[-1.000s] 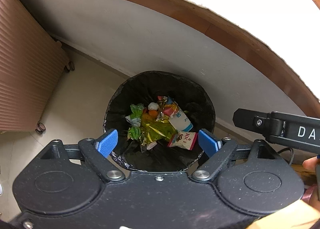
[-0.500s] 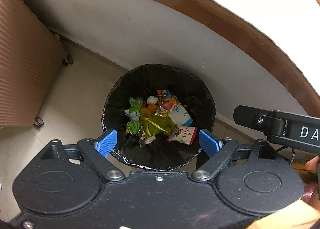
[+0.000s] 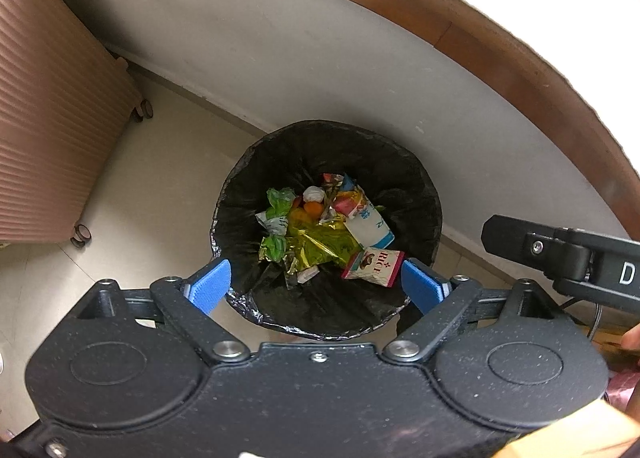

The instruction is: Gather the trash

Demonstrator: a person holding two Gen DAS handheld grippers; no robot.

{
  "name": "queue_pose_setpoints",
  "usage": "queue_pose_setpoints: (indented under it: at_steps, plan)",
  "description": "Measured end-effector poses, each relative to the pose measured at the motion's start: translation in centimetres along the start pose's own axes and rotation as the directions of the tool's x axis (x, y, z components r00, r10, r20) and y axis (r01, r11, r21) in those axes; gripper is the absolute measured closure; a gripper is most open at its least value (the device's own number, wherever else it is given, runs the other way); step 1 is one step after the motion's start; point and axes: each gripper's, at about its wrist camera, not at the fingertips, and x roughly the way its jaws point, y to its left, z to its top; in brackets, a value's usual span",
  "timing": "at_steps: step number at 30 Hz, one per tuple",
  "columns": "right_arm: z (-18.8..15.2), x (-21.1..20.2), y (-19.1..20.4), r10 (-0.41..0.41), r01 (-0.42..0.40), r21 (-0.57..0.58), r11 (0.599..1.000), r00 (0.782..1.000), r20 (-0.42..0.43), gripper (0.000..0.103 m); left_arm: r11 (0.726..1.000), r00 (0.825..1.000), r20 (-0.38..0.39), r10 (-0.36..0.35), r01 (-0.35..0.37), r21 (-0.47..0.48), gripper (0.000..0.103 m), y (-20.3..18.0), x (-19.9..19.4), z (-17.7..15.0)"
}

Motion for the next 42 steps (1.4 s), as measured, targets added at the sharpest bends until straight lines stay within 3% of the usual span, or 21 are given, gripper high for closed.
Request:
queue_pose_setpoints:
  at_steps: [42]
  plan:
    - [0.0, 0.0, 0.1, -0.011, 0.011, 0.007, 1.000, 1.000, -0.005, 0.014, 1.000, 1.000, -0.029, 0.000, 0.000, 0.007, 0.006, 0.0, 1.3, -0.1]
